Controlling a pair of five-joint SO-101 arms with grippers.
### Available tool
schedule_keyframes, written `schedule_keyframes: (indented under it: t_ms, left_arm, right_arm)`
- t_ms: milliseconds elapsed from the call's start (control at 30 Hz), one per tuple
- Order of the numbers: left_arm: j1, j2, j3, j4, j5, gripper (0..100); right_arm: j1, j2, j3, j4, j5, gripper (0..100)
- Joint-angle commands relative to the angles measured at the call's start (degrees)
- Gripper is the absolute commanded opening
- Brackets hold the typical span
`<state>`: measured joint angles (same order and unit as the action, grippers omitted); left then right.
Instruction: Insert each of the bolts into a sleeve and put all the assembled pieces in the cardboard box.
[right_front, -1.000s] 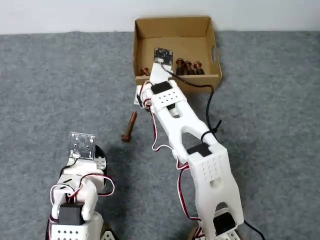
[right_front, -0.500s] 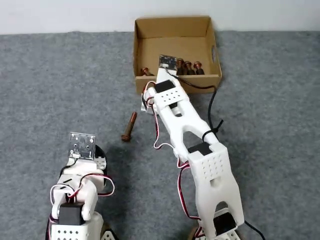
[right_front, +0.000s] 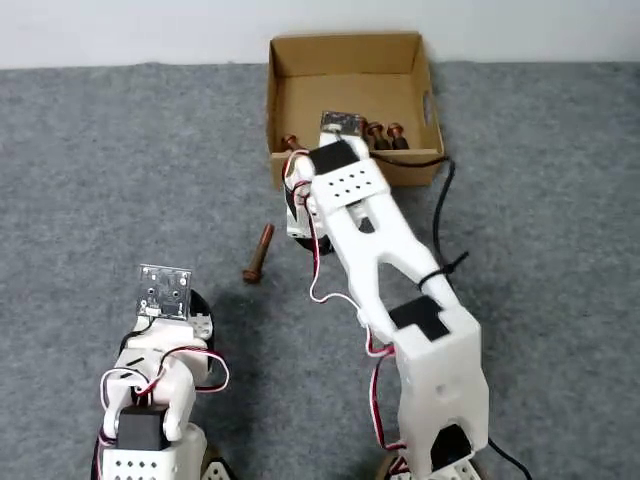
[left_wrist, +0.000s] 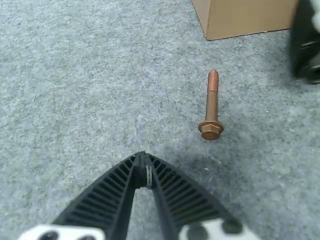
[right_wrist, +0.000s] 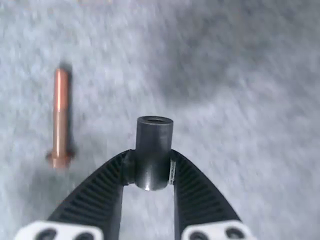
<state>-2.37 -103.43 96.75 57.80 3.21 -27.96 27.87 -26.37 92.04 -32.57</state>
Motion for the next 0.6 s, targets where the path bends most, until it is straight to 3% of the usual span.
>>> schedule_keyframes:
  t_ms: [0,367,567]
  left_arm:
    - [-0.4,0.1,-0.2,0.4,-0.5,1]
    - [3.0,1.3,-0.2,-0.3,-0.5,1]
    - [3.0,2.4,-0.4,-4.7,-0.5,1]
  right_arm:
    - [0.4,-8.7,-1.2,9.1,-0.3,0.8]
    - [3.6,-36.8,17.5,10.6,1.7,0.8]
    - [9.5,-55.5,35.1,4.8,1.8,0.8]
